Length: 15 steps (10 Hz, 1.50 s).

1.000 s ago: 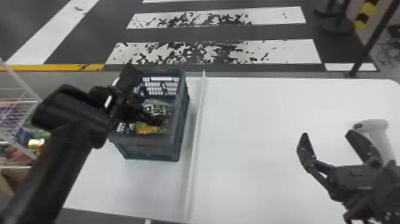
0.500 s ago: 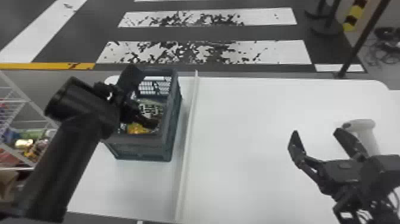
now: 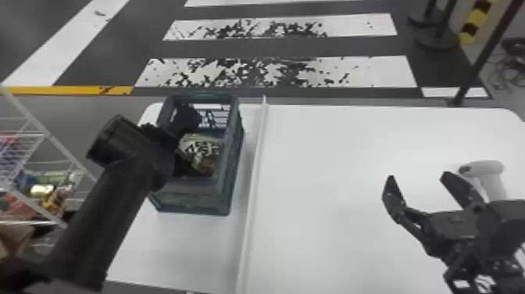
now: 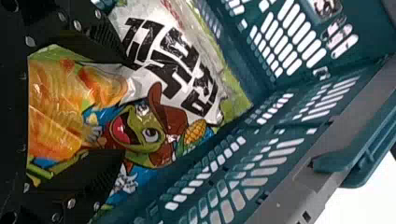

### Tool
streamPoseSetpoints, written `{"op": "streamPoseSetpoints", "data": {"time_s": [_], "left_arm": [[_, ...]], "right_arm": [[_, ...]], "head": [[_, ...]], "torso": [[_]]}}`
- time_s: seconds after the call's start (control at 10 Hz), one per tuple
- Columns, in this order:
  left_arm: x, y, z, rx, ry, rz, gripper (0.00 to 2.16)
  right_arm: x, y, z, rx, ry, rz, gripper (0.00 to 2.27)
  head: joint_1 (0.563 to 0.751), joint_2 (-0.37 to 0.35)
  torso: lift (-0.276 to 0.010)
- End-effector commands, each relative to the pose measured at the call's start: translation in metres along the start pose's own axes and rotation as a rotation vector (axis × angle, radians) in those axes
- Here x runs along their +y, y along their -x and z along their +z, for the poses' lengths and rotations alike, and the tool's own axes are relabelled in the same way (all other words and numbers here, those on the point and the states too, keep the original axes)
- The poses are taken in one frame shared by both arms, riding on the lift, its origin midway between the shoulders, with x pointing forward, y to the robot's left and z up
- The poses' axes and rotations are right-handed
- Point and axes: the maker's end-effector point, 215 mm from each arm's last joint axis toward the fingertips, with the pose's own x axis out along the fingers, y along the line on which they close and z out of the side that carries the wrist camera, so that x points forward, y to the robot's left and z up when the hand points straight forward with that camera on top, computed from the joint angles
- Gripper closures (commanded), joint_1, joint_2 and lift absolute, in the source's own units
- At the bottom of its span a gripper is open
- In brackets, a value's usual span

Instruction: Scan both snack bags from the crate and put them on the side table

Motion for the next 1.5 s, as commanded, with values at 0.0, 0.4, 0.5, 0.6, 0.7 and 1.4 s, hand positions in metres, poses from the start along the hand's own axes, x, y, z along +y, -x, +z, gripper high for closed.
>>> {"op": "streamPoseSetpoints", "data": {"time_s": [0.0,0.4,0.5,0.6,0.7,1.4], "left_arm": [[-0.007,-0.003,0.004,-0.005,0.019,-0.029,1.01],[-0.012,0.011,0.014,-0.125,0.183,-0.114,2.12],[-0.011,0.019,0.017,-0.164,0.208,-0.125,2.12],[-0.007,0.026,0.017,-0.192,0.23,-0.136,2.12],[-0.002,0.036,0.017,-0.218,0.243,-0.142,2.12],[0.037,0.097,0.033,-0.513,0.387,-0.224,2.12]], "right_arm": [[-0.001,-0.001,-0.003,0.009,0.001,0.0,0.05],[-0.003,-0.001,-0.008,0.019,-0.011,-0.004,0.05],[-0.004,-0.001,-0.007,0.016,-0.017,-0.005,0.05],[-0.004,-0.001,-0.01,0.022,-0.017,-0.005,0.05],[-0.004,-0.001,-0.01,0.022,-0.017,-0.005,0.05],[-0.004,-0.001,-0.014,0.028,-0.027,-0.009,0.06]], "head": [[0.695,0.126],[0.695,0.101],[0.695,0.1],[0.695,0.103],[0.695,0.103],[0.695,0.144]], "torso": [[-0.087],[-0.087],[-0.087],[-0.087],[-0.087],[-0.087]]}}
